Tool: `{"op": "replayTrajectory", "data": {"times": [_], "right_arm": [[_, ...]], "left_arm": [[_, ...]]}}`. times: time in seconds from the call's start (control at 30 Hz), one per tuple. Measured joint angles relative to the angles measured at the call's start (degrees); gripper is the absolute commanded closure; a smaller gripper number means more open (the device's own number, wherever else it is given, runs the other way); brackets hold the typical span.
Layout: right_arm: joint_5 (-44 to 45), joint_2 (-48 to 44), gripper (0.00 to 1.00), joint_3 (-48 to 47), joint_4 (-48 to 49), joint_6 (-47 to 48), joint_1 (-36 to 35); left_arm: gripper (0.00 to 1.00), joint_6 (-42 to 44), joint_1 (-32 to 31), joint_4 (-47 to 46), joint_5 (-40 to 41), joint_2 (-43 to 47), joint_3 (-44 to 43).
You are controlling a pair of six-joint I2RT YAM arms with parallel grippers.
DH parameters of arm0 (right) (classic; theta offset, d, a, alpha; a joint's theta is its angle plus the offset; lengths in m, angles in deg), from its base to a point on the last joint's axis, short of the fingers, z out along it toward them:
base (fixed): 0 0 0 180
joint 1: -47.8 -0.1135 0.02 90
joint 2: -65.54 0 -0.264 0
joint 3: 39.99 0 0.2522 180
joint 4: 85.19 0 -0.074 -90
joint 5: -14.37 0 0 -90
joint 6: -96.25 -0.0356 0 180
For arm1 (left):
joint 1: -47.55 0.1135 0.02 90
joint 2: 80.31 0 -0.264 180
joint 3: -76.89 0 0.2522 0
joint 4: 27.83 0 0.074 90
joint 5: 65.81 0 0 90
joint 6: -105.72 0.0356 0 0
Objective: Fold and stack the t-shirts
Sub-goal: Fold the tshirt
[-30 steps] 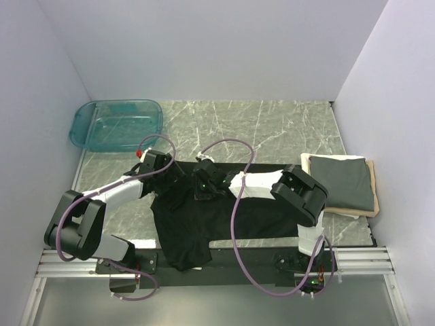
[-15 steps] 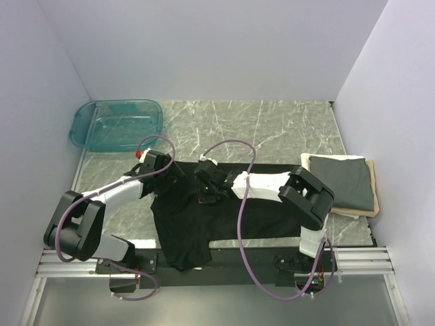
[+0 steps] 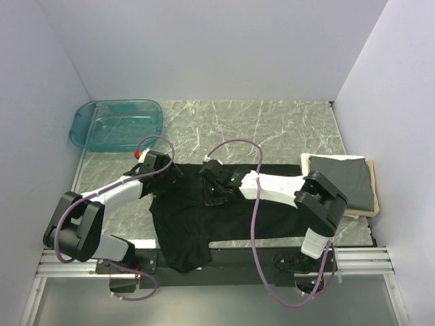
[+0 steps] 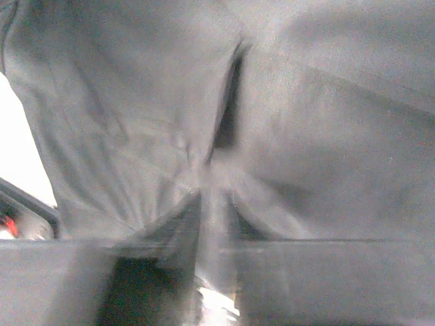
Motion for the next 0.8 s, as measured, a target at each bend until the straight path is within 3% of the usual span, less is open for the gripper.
{"op": "replayTrajectory", "data": {"times": [0.13, 0.3, 0.5, 0.8], "right_arm": [[-2.58, -2.56, 0.41, 1.55, 0.17, 1.07, -0.07], [-2.08, -5.2, 0.26, 2.21, -0.87, 1.64, -0.04], [2.03, -12.44, 0.18, 3.87, -3.8, 1.62, 4.44], [5.05, -18.51, 0.17, 12.15, -4.66, 5.03, 26.69]], "left_arm": [[0.01, 0.42, 0.0, 2.69, 0.94, 1.09, -0.11], [0.01, 1.14, 0.0, 7.85, 2.1, 3.23, -0.09], [0.01, 2.01, -0.02, 13.16, 3.87, 6.71, -0.7], [0.01, 3.43, -1.81, 14.21, 5.29, 2.54, -5.86]]}}
